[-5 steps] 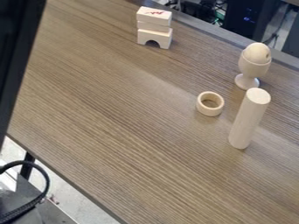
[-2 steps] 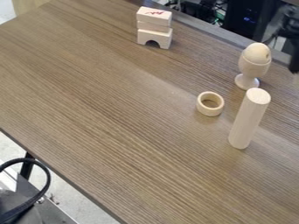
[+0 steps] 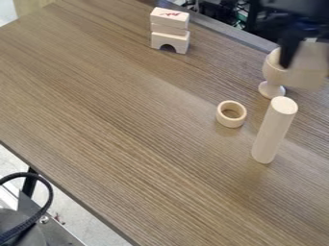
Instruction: Move the cube to the left
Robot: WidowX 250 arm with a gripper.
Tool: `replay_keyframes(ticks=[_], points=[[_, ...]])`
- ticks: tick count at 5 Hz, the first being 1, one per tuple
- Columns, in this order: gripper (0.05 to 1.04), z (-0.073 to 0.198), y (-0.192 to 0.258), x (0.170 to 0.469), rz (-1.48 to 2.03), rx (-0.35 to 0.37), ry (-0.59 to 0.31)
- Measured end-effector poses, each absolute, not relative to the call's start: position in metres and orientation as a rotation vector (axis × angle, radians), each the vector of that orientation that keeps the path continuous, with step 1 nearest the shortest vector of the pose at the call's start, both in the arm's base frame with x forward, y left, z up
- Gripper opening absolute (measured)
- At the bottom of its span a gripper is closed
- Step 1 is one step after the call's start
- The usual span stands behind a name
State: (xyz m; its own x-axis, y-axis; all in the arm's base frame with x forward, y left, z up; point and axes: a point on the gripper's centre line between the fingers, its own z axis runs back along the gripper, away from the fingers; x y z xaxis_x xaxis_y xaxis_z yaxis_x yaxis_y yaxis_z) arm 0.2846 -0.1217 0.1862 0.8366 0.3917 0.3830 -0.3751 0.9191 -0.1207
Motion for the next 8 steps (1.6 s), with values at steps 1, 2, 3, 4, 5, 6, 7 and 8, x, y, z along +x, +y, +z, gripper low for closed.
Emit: replay_keyframes(ticks=[1,2,3,4,5,6,7,8], points=[[0.577,0.174,-0.093,0.278,0.509,-0.063,-0.388],[0.577,0.161,-0.067,0.273,0.575,-0.058,-0.392],[0.577,0.144,-0.046,0.274,0.625,-0.051,-0.371],[0.577,0.115,-0.031,0.282,0.639,-0.012,-0.311],[0.577,0.095,-0.007,0.283,0.697,0.002,-0.278],[0.577,0.078,0.016,0.286,0.716,0.009,-0.242],[0.577,0.048,0.026,0.286,0.695,0.007,-0.153],[0.577,0.027,0.029,0.295,0.671,-0.045,-0.085]])
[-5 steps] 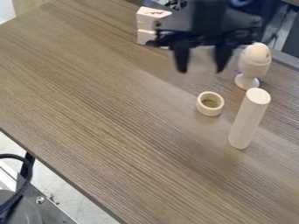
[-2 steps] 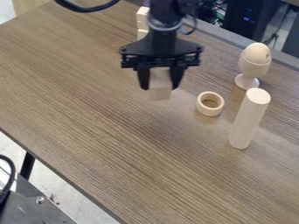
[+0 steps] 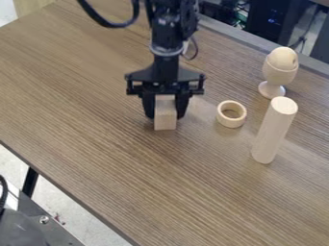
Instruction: Move the cube to the left
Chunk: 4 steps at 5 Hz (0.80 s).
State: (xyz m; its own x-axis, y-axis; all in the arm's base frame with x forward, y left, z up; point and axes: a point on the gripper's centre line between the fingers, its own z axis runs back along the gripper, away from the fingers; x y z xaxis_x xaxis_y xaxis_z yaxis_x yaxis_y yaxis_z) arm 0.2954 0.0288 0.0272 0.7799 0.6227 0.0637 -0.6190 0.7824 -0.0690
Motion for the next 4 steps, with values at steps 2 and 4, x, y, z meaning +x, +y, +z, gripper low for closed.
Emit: replay_keyframes(ticks=[2,4], points=[[0.935,0.017,0.029,0.312,0.696,-0.158,-0.106],[0.993,0.030,0.020,0.298,0.687,-0.072,-0.080]])
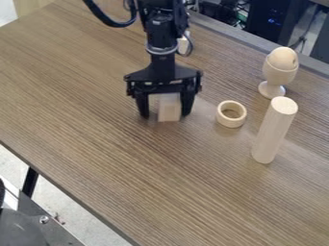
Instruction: Move the cube to the left
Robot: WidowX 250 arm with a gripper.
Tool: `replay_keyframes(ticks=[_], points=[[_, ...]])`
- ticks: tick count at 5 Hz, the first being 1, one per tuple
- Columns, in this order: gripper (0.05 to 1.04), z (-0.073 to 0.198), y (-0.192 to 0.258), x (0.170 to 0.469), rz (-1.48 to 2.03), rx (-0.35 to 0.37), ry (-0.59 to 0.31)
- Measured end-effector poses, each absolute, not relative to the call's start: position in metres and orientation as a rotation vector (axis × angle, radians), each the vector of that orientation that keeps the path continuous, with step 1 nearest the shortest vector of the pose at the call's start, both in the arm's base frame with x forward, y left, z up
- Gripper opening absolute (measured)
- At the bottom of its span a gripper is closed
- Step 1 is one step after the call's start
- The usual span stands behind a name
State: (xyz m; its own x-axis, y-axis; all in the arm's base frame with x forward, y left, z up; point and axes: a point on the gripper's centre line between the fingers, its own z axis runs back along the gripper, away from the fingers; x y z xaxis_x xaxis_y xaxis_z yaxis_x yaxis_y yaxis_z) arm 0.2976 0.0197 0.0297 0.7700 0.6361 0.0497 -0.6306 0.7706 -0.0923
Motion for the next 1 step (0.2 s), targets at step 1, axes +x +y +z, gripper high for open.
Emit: replay_keyframes(ticks=[1], points=[[0.993,0.0721,0.0036,0.3121,0.641,-0.014,-0.151]])
